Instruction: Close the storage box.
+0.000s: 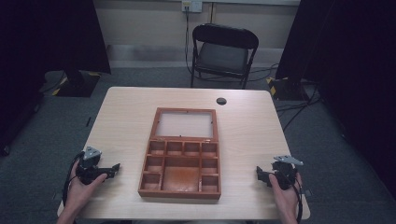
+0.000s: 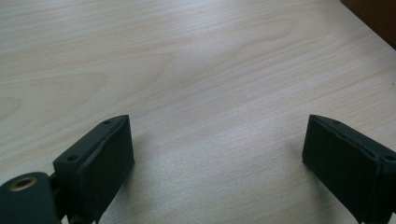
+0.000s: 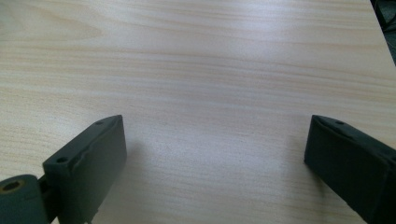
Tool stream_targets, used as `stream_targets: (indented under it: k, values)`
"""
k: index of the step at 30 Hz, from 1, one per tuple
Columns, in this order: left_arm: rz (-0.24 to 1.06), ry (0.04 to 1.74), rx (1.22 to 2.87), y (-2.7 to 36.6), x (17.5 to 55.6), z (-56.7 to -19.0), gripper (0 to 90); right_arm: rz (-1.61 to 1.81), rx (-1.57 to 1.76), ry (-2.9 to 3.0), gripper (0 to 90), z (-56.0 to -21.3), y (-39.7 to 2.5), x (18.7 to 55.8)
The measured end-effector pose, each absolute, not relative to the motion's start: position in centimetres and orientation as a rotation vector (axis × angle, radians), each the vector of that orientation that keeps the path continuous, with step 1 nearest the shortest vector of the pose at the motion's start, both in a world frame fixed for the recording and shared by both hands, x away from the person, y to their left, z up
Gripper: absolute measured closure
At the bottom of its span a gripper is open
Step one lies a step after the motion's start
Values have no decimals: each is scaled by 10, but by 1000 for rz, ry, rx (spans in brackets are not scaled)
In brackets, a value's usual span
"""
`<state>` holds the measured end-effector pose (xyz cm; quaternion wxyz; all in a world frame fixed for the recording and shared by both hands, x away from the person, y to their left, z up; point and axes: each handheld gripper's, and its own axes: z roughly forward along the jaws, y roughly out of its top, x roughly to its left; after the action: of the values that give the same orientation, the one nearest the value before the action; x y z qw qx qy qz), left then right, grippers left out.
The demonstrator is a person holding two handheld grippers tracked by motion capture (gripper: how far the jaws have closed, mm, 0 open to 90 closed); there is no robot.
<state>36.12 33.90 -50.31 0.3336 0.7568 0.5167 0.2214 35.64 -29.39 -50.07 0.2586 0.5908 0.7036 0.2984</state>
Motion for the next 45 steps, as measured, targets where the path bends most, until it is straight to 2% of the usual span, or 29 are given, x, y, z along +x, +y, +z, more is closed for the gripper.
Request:
stream_targets:
  k: [9, 12, 13, 18, 27, 33, 43, 45]
  values:
    - [586, 1358, 1969, 338, 360, -503, 91, 807, 1605, 1903, 59, -500, -292, 355]
    - [584, 1353, 1975, 337, 360, -501, 139, 818, 1597, 1923, 158, -497, -288, 355]
    - [584, 1357, 1979, 337, 360, -501, 153, 821, 1603, 1929, 138, -497, -287, 356]
    - [573, 1347, 1994, 333, 363, -496, 217, 864, 1576, 2004, 148, -493, -278, 358]
    - [607, 1332, 1998, 321, 374, -482, 222, 871, 1506, 2039, 151, -478, -259, 372]
    - [503, 1296, 2008, 306, 384, -476, 217, 912, 1481, 2059, 164, -471, -244, 387]
    - [521, 1249, 1974, 284, 400, -464, 208, 970, 1441, 2086, 175, -462, -223, 408]
    - [488, 1248, 1994, 279, 404, -462, 208, 976, 1437, 2096, 176, -461, -218, 414]
